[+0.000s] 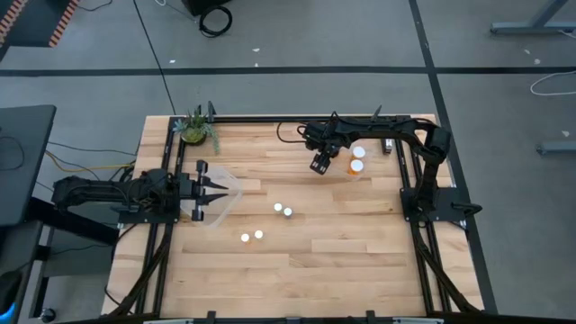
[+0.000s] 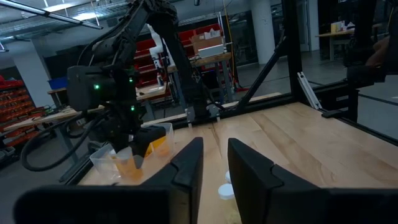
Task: Pick and place medicine bottles into bin by pill shape (circle, oval)
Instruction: Put the large orange pill bottle into the right transparent bin
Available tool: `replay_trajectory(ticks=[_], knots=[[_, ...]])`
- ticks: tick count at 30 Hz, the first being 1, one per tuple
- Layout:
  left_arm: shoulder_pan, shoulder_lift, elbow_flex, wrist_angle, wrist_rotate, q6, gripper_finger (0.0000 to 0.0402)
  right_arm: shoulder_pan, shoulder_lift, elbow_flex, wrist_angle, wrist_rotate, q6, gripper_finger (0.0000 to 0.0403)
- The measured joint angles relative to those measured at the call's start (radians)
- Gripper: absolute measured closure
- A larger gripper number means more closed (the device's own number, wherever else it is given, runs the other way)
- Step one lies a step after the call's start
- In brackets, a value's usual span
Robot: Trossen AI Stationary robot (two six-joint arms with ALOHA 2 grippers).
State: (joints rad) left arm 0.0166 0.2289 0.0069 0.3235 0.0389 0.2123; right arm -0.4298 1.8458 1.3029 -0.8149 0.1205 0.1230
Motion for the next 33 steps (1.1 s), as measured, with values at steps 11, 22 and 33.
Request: replay_trajectory(ticks=[11,22,33], knots=[[0.000,0.000,0.000,0.000,0.000,0.000,0.0318,0.000,0.000,0.000,-0.015,0.000,-0.003,0.0173],[0.000,0.000,0.000,0.000,0.000,0.000,0.0322,0.000,0.000,0.000,-0.053,-0.002,-0.011,0.0172],[0.000,0.000,0.000,0.000,0.000,0.000,0.0316,0.000,0.000,0.000,-0.052,-0.002,-0.006,0.0126]])
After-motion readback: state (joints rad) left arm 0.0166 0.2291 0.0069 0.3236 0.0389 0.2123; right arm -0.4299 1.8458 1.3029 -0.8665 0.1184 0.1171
